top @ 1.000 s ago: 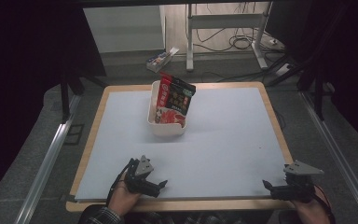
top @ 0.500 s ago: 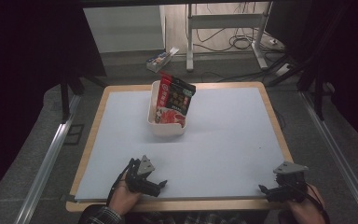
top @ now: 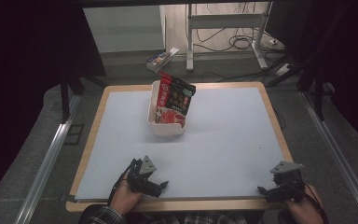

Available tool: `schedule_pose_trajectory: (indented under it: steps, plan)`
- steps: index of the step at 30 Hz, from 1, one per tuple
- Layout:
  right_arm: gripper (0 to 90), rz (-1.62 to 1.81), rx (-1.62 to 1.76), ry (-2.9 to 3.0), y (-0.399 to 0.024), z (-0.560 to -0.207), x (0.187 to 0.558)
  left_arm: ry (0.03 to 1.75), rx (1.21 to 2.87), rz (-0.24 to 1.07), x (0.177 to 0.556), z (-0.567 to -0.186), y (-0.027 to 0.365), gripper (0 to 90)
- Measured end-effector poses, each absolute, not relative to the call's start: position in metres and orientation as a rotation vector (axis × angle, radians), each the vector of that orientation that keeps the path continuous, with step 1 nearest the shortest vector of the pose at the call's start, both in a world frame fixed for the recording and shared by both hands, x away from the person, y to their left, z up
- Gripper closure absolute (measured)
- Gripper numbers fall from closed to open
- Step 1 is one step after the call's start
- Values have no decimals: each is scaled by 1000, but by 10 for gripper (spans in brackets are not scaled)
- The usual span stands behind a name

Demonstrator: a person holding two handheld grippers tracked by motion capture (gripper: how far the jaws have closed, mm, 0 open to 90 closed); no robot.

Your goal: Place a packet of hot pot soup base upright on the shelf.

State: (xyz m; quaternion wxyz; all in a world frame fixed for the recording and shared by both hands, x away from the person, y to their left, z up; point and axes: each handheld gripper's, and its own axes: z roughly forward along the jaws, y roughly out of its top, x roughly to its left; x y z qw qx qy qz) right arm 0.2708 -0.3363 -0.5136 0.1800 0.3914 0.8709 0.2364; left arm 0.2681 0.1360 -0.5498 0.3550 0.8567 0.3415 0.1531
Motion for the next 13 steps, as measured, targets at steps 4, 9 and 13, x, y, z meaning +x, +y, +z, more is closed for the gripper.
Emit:
schedule_pose_trajectory:
  steps: [4, 9, 13]
  plan:
    - [14, 700, 1181, 2495, -341, -515, 276, 893, 2205, 394, 269, -550, 137, 0]
    - [13, 700, 1181, 2496, -341, -515, 276, 888, 2182, 410, 269, -548, 138, 0]
    - [12, 704, 1172, 2500, -342, -516, 276, 887, 2145, 420, 269, -545, 139, 0]
